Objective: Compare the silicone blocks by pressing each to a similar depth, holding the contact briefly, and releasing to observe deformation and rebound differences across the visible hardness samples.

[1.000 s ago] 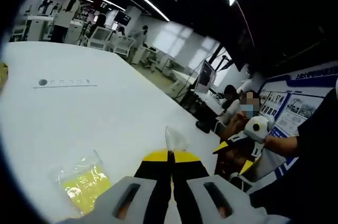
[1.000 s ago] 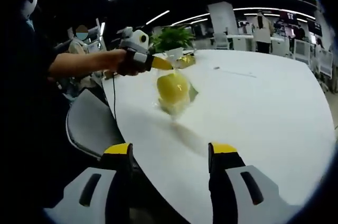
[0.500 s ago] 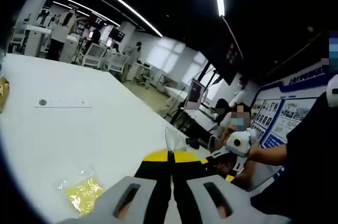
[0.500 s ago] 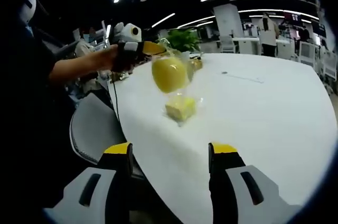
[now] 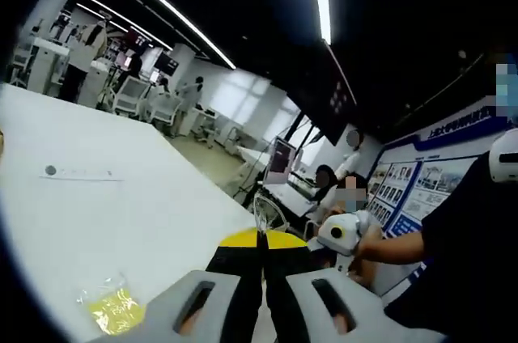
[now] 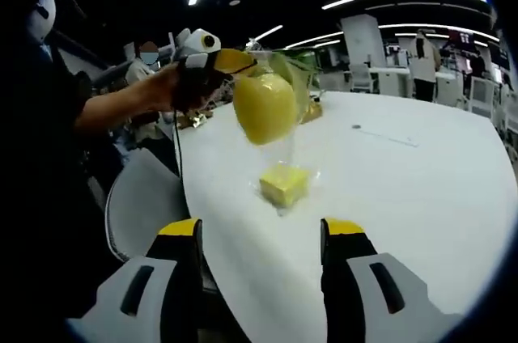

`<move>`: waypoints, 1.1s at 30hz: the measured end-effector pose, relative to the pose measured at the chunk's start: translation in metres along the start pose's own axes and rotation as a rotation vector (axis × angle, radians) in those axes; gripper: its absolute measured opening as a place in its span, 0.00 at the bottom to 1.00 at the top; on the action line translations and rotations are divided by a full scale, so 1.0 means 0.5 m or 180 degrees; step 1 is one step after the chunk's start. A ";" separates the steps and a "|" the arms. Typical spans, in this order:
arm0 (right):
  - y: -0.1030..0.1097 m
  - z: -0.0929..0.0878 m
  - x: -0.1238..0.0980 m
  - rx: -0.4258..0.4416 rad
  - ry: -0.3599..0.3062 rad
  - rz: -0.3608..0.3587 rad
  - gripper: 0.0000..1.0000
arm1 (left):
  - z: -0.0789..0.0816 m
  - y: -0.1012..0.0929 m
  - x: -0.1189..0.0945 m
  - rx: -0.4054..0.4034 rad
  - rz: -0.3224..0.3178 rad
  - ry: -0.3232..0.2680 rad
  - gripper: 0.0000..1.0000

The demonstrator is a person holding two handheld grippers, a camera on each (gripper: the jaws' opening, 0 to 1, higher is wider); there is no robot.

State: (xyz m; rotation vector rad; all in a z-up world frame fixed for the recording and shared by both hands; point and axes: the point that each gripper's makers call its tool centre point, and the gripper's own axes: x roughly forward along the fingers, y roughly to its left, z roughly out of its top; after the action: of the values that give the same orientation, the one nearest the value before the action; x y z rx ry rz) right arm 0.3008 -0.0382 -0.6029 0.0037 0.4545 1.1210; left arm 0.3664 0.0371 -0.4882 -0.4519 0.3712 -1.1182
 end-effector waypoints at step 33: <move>0.019 0.205 0.112 -0.0461 -0.0900 0.0389 0.36 | 0.007 -0.050 0.010 0.0061 -0.0333 -0.0005 0.00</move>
State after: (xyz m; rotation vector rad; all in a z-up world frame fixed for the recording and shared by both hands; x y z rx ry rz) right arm 0.3487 0.0376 -0.5270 0.0632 0.1212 1.2499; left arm 0.3508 0.0237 -0.4726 -0.4593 0.3382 -1.2220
